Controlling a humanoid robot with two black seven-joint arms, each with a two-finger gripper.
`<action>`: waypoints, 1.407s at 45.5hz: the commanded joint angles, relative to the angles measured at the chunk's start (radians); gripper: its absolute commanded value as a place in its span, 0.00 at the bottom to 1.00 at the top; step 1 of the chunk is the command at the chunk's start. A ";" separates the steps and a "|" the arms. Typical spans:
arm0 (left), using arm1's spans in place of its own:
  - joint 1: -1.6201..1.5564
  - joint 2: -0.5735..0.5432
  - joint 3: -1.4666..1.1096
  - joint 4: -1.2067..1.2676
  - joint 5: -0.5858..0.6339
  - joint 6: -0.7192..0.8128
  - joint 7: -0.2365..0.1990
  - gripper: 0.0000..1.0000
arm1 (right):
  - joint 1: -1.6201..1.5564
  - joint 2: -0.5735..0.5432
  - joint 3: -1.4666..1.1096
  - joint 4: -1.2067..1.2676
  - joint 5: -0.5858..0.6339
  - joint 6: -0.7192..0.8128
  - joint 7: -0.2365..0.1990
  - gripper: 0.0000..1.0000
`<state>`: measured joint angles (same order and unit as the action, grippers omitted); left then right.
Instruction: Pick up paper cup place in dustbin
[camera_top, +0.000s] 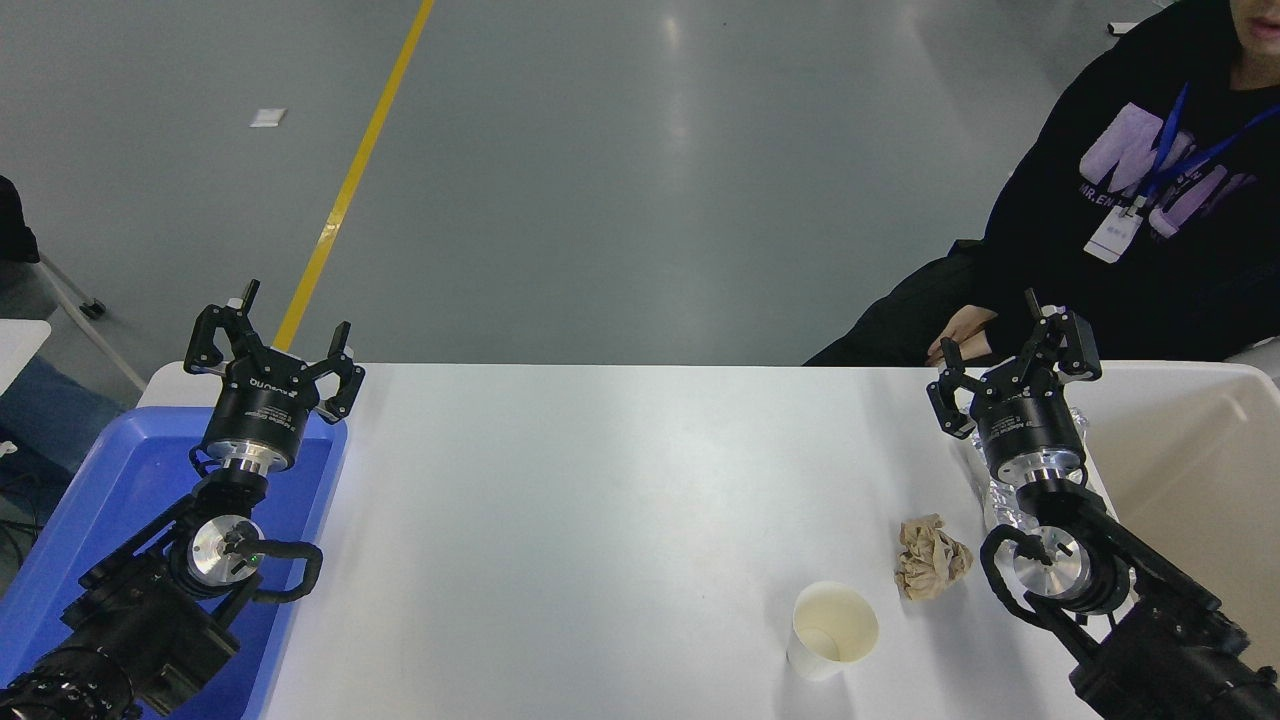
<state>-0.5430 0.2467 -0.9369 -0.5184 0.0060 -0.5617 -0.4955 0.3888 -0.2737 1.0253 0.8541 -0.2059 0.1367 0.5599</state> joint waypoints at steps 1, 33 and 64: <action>0.000 0.000 0.000 0.000 0.000 -0.001 0.000 0.98 | 0.001 -0.015 0.001 -0.004 0.005 0.000 0.000 1.00; 0.000 0.000 -0.002 0.000 0.000 0.000 0.000 0.98 | 0.002 -0.139 -0.151 0.034 0.052 0.000 0.002 1.00; -0.002 -0.001 0.001 0.000 0.000 -0.001 0.000 0.98 | 1.076 -0.469 -1.860 0.278 0.186 0.290 0.003 1.00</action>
<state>-0.5444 0.2464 -0.9368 -0.5183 0.0059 -0.5626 -0.4952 1.0587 -0.7393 -0.2827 1.0699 -0.0636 0.2734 0.5630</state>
